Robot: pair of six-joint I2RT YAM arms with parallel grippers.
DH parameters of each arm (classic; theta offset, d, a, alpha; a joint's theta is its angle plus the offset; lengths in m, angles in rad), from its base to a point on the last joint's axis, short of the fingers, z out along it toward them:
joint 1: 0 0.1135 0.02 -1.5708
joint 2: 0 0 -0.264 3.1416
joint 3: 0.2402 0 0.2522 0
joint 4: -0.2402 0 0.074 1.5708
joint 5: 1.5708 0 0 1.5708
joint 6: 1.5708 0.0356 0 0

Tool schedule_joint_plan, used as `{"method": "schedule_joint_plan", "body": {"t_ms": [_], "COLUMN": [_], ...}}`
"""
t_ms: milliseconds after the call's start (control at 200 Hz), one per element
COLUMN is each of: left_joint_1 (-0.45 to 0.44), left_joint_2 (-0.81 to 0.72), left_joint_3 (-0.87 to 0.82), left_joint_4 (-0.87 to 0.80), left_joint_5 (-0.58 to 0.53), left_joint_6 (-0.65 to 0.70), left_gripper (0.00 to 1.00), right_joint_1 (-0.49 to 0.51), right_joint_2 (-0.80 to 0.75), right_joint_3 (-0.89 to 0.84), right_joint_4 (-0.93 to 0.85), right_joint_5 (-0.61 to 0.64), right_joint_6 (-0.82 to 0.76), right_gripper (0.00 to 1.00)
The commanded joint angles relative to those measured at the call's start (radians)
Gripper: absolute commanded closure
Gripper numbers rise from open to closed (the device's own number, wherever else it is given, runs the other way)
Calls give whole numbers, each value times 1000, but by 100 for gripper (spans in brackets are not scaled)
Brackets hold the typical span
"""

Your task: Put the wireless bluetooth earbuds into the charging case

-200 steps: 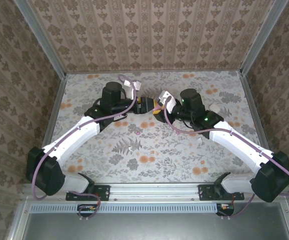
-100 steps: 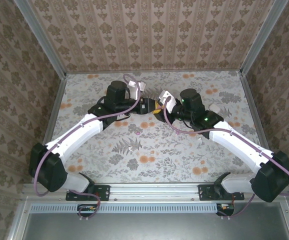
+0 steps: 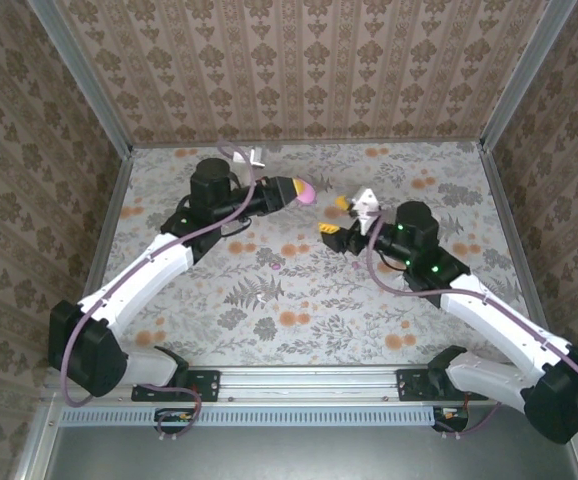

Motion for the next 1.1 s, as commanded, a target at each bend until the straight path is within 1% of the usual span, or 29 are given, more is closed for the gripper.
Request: {"method": "schedule_joint_plan", "body": {"t_ms": [0, 35, 95, 135, 190, 230, 240, 260, 380, 515, 640, 705, 915, 1020, 1095], "left_joint_1": [20, 22, 27, 28, 29, 29, 28, 27, 28, 27, 27, 27, 29, 30, 30], "left_joint_2": [-35, -36, -32, -29, -23, -21, -22, -21, -25, -22, -15, -14, -9, -7, -6], "left_joint_3": [-21, -27, -39, -46, -46, -44, -45, -45, -49, -48, -46, -48, -55, -53, -50], "left_joint_4": [103, 116, 162, 192, 203, 203, 204, 207, 215, 233, 244, 244, 270, 274, 276], "left_joint_5": [12, 16, 29, 44, 47, 47, 69, 77, 73, 79, 84, 86, 88, 88, 91], "left_joint_6": [-164, -194, -245, -273, -297, -309, -312, -316, -338, -359, -367, -368, -384, -384, -387], "left_gripper": [83, 83, 84, 84, 84, 84, 84, 84, 85, 86, 86, 86, 86, 86, 86], "right_joint_1": [-90, -107, -103, -103, -99, -94, -93, -90, -61, -58, -57, -57, -57, -57, -57], "right_joint_2": [-8, 2, 20, 36, 54, 63, 65, 69, 100, 157, 216, 245, 313, 332, 339], "right_joint_3": [-59, -47, 4, 44, 78, 88, 89, 94, 112, 155, 183, 203, 244, 260, 264], "right_joint_4": [294, 277, 173, 106, 74, 84, 87, 93, 142, 198, 295, 311, 384, 370, 369], "right_joint_5": [-155, -209, -260, -283, -299, -291, -290, -287, -239, -250, -265, -274, -352, -370, -372], "right_joint_6": [160, 137, 68, 45, 22, 11, 8, -1, -59, -48, 4, 14, 66, 74, 75], "right_gripper": [30, 30, 30, 31, 34, 34, 33, 33, 31, 31, 31, 31, 38, 43, 48]}}
